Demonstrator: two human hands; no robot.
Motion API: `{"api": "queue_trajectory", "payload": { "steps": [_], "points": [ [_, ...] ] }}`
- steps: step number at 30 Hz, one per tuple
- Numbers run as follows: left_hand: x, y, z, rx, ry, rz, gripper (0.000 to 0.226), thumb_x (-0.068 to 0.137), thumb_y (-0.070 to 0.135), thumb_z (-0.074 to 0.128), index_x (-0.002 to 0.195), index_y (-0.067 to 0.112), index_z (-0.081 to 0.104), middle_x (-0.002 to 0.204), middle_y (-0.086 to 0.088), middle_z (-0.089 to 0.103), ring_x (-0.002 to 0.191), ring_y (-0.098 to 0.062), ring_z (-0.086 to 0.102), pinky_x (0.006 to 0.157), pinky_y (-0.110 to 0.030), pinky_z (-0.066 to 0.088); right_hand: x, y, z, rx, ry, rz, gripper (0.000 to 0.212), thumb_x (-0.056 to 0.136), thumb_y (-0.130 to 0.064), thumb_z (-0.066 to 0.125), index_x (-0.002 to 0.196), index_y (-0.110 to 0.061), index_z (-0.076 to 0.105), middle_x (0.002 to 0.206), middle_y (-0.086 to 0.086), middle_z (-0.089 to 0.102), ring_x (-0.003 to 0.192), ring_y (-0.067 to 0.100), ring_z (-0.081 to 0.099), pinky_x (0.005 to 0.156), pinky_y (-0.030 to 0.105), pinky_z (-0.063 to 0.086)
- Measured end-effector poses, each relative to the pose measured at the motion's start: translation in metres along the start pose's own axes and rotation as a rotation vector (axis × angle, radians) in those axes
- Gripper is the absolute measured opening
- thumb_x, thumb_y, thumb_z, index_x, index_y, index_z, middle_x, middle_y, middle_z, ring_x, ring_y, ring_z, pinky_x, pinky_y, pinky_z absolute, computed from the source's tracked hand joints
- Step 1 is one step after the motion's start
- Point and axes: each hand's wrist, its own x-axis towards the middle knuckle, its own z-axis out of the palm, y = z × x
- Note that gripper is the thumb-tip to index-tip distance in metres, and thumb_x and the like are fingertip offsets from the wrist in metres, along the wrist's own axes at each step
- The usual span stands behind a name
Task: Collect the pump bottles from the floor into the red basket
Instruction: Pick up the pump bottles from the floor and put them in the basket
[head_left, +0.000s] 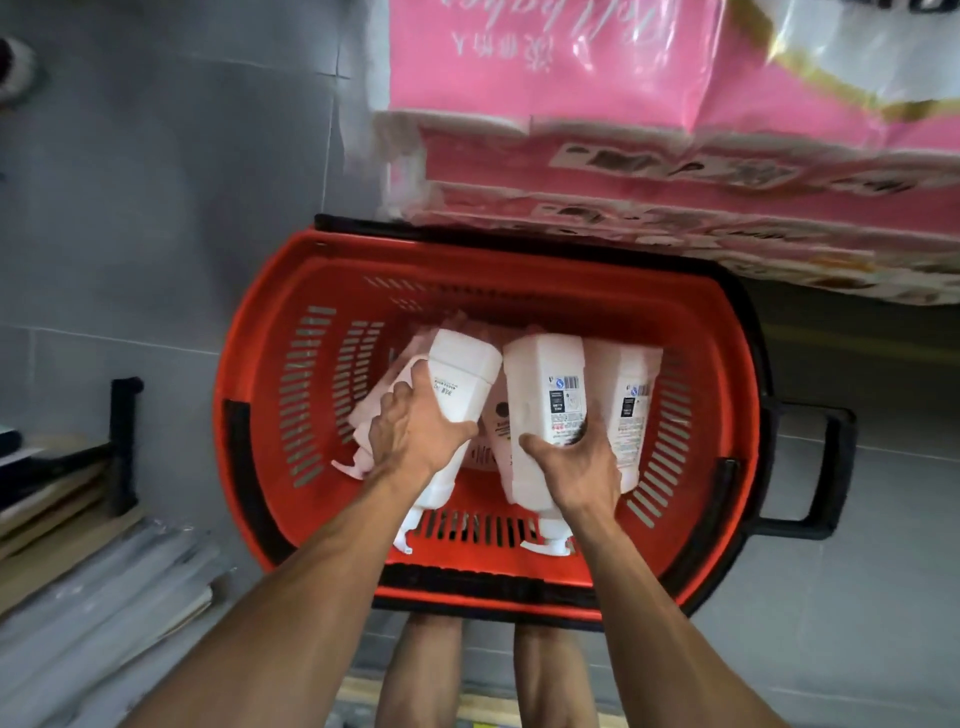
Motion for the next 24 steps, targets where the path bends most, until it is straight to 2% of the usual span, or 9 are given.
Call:
{"api": "queue_trajectory", "payload": {
  "steps": [2,5,8,12,15,18,22,24],
  "points": [
    [0.006,-0.001,0.006,0.005,0.009,0.009,0.101,0.072,0.053,0.082,0.149,0.018,0.025,0.140,-0.012,0.051,0.129,-0.034,0.047,0.091,-0.046,0.046,0.002,0.005,0.005,0.029,-0.006,-0.009,0.081,0.073,-0.047,0.079,0.139,-0.033,0.034,0.087,-0.011,0.055,0.090,0.023,0.054,0.088,0.046,0.048],
    [0.010,-0.002,0.014,0.007,0.026,0.009,0.102,0.073,0.052,0.083,0.150,0.018,0.025,0.139,-0.013,0.051,0.129,-0.034,0.046,0.091,-0.046,0.046,0.003,0.008,0.010,0.048,-0.021,-0.027,0.090,0.072,-0.049,0.080,0.145,-0.036,0.029,0.114,-0.008,0.063,0.106,0.030,0.061,0.095,0.049,0.049],
    [0.010,0.001,0.020,0.021,0.045,-0.007,0.107,0.074,0.052,0.083,0.153,0.017,0.020,0.139,-0.014,0.050,0.129,-0.034,0.046,0.091,-0.046,0.047,0.007,0.007,0.012,-0.002,-0.031,-0.029,0.098,0.074,-0.049,0.081,0.151,-0.031,0.022,0.139,0.003,0.059,0.120,0.036,0.060,0.098,0.050,0.047],
    [0.009,0.003,0.022,0.028,0.054,-0.015,0.109,0.073,0.053,0.083,0.154,0.017,0.019,0.137,-0.014,0.052,0.127,-0.034,0.047,0.088,-0.045,0.047,0.011,0.004,0.014,-0.076,-0.034,-0.014,0.100,0.075,-0.051,0.081,0.150,-0.023,0.021,0.137,0.007,0.060,0.119,0.037,0.061,0.097,0.052,0.048],
    [0.009,0.003,0.021,0.044,0.051,-0.016,0.108,0.074,0.055,0.082,0.153,0.016,0.018,0.136,-0.014,0.052,0.126,-0.033,0.048,0.087,-0.044,0.048,0.012,0.005,0.016,-0.122,-0.039,-0.001,0.105,0.074,-0.057,0.079,0.152,-0.021,0.019,0.131,0.008,0.063,0.116,0.036,0.063,0.097,0.051,0.050],
    [0.007,0.003,0.019,0.073,0.041,-0.005,0.105,0.076,0.055,0.080,0.152,0.016,0.020,0.135,-0.014,0.053,0.124,-0.033,0.049,0.085,-0.044,0.048,0.013,0.006,0.017,-0.153,-0.034,-0.005,0.104,0.073,-0.061,0.078,0.149,-0.021,0.019,0.134,0.010,0.061,0.116,0.037,0.062,0.098,0.051,0.050],
    [0.001,0.003,0.016,0.077,-0.007,-0.003,0.081,0.084,0.048,0.075,0.145,0.015,0.033,0.134,-0.012,0.052,0.123,-0.033,0.050,0.083,-0.044,0.047,0.013,0.005,0.016,-0.196,-0.047,-0.005,0.104,0.074,-0.063,0.077,0.150,-0.021,0.018,0.136,0.011,0.061,0.114,0.037,0.064,0.095,0.051,0.053],
    [-0.006,0.000,0.015,0.086,-0.025,-0.001,0.068,0.087,0.043,0.072,0.139,0.015,0.038,0.132,-0.011,0.054,0.121,-0.033,0.052,0.082,-0.043,0.046,0.010,0.005,0.014,-0.224,-0.060,-0.005,0.095,0.075,-0.062,0.077,0.143,-0.018,0.027,0.134,0.009,0.060,0.112,0.036,0.065,0.094,0.051,0.054]
  ]
}}
